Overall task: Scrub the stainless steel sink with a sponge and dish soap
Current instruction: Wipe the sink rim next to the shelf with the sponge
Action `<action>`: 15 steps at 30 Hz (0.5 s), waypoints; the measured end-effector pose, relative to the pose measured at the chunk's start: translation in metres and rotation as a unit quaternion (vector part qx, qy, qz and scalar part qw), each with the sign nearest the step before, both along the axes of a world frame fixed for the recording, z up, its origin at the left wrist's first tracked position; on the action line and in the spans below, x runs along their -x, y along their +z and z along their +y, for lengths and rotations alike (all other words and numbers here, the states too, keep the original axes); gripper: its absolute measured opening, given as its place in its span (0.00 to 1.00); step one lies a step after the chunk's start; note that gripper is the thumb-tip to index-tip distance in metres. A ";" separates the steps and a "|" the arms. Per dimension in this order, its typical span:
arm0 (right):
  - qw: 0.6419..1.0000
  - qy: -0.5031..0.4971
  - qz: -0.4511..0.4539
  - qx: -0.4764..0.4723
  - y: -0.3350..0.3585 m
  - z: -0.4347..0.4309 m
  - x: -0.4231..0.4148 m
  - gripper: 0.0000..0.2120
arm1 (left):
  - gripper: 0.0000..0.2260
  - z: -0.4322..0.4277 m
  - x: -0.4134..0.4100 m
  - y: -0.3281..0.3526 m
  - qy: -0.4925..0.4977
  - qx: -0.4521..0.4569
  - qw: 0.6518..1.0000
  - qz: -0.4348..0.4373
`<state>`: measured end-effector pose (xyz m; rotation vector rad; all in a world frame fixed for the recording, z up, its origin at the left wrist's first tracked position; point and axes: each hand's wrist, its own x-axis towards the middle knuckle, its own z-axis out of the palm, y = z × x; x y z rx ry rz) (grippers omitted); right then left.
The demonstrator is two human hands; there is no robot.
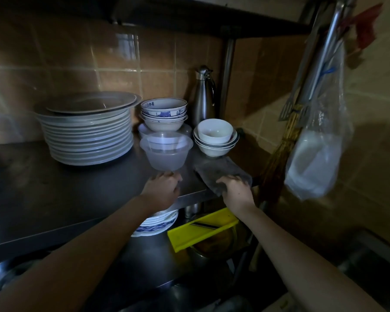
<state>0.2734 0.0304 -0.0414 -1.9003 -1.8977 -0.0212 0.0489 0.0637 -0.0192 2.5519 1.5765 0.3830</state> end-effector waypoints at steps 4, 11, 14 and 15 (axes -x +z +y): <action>0.996 -0.004 -0.089 0.031 -0.006 -0.001 0.002 0.24 | 0.13 -0.008 0.006 -0.001 -0.001 -0.019 1.000 0.000; 0.999 -0.028 -0.005 -0.031 -0.011 -0.003 0.005 0.20 | 0.10 -0.023 0.028 0.010 0.019 -0.026 0.999 -0.012; 0.999 -0.015 0.031 -0.038 -0.002 -0.009 0.005 0.19 | 0.12 -0.029 0.034 0.016 0.032 -0.021 0.999 -0.005; 0.998 -0.011 0.040 -0.037 0.002 -0.014 0.005 0.19 | 0.13 -0.031 0.035 0.017 0.034 -0.021 0.999 -0.002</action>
